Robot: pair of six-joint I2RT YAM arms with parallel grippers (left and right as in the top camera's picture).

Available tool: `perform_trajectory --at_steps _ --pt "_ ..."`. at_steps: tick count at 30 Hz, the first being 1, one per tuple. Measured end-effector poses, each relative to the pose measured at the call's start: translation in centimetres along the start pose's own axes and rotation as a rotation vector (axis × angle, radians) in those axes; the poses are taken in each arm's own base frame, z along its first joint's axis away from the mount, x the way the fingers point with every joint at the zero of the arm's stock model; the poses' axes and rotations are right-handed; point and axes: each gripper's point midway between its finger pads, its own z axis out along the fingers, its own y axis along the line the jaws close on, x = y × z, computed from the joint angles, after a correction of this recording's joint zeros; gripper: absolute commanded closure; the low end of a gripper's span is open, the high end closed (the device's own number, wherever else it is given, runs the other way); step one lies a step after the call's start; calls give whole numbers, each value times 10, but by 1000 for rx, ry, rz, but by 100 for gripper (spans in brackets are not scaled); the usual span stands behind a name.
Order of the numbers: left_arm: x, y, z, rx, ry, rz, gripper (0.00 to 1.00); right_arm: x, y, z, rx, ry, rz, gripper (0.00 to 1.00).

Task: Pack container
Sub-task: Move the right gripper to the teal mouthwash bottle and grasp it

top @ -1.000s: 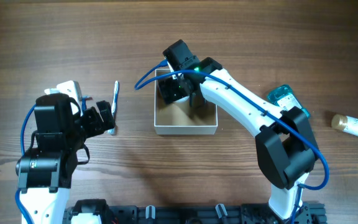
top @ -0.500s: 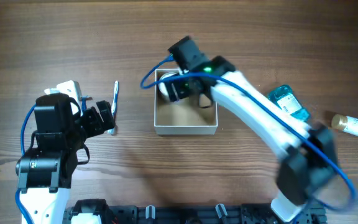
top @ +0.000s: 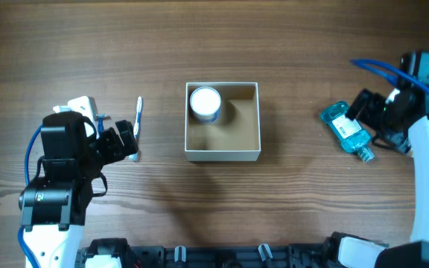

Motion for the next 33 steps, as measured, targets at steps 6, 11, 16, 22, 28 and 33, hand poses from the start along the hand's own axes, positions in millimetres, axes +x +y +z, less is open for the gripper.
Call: perform_trajectory --at_steps 6,11,16,22,28,33 --pt "0 0 0 0 -1 0 0 25 -7 62 -59 70 122 0" --pt "0 0 0 0 -1 0 0 2 -8 68 -48 -46 -65 2" --pt "0 0 0 0 -1 0 0 5 -16 92 -3 20 -372 4" --pt "0 0 0 1 -2 0 0 25 -61 134 65 223 -331 5" --pt "0 0 0 0 -2 0 0 15 -62 149 63 196 -351 3" --pt "0 0 0 0 -2 0 0 -10 -57 153 57 92 -406 4"
